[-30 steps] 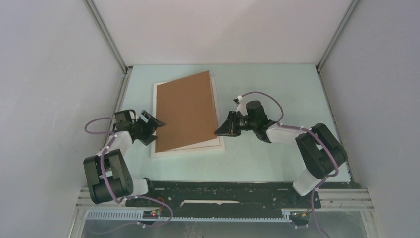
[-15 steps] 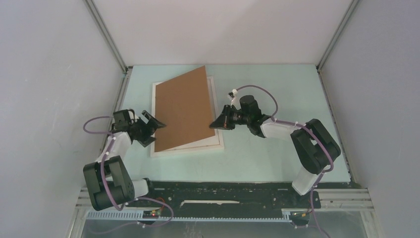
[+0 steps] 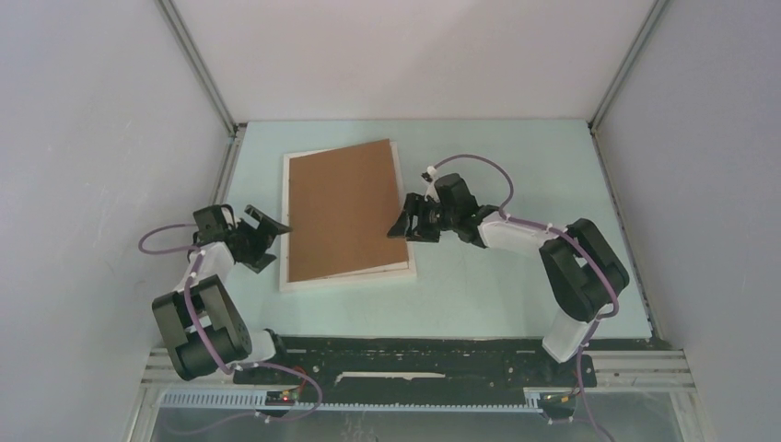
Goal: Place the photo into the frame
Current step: Place the photo frame item in the photo frame.
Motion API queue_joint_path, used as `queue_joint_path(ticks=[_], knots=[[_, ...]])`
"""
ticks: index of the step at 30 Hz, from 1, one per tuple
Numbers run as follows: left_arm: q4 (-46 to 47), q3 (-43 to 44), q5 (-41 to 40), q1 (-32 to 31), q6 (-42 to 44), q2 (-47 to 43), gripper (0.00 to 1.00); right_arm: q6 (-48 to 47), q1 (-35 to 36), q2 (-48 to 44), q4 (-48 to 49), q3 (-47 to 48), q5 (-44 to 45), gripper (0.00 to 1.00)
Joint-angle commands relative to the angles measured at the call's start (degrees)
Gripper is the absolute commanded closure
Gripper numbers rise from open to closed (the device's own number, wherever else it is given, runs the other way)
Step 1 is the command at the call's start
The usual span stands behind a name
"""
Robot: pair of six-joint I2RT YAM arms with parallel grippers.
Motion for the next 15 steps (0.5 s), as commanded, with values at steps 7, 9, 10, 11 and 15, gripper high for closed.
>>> queue_joint_path(ticks=[7,9,10,11,15], knots=[[1.2,-0.3,-0.3,0.2,1.1,-1.4,0.0,-13.6,2.4,-3.0,-23.3,6.9,18.4,0.05],[1.3,-0.4,-0.4,0.2,1.1,-1.0,0.0,-14.0,2.3,-2.9,-23.1,6.9,16.4,0.07],[1.3,-0.5,-0.4,0.2,1.1,-0.8,0.0,-13.8,2.0,-2.7,-22.3,6.8,14.8,0.1],[1.4,-0.6,-0.3,0.3,0.9,-0.4,0.0,-13.0,1.7,-2.5,-21.6,6.8,13.3,0.12],[2.5,-1.2,0.9,0.3,0.1,2.0,0.0,-11.6,0.1,-1.0,-17.6,6.9,9.5,0.25]])
